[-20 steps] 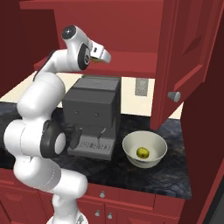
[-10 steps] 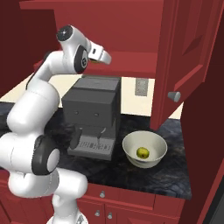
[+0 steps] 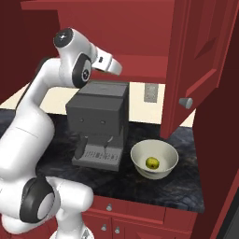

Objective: Open the cabinet. Pick the pear and pear from the cabinet and place them into the bowl. Then close the cabinet.

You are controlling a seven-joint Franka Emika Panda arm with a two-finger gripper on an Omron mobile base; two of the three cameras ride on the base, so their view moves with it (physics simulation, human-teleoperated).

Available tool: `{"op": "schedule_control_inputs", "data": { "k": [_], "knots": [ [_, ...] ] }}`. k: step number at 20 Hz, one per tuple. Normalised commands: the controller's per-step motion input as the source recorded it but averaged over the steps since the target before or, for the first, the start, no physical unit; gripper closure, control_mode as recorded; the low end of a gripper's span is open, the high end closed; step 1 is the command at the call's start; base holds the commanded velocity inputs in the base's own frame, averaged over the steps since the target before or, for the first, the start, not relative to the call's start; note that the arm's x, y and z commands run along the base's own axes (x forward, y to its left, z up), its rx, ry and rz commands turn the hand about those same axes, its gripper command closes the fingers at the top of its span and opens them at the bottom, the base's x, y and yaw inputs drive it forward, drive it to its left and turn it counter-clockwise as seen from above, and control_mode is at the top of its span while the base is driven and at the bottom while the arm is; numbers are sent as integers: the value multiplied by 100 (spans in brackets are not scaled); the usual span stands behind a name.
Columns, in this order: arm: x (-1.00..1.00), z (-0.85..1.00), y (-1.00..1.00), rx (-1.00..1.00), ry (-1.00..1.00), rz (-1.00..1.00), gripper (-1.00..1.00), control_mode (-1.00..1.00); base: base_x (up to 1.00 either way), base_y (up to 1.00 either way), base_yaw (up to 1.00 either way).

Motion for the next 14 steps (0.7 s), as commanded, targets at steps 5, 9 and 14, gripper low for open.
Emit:
{"op": "schedule_control_inputs", "data": {
  "k": [5, 9, 14],
  "knots": [
    [-89, 0, -37, 0, 9, -7, 100, -100, 0, 0, 0],
    [-75, 0, -41, 0, 18, -6, 100, -100, 0, 0, 0],
    [-30, -16, -41, 0, 25, 0, 100, -100, 0, 0, 0]
  ]
}}
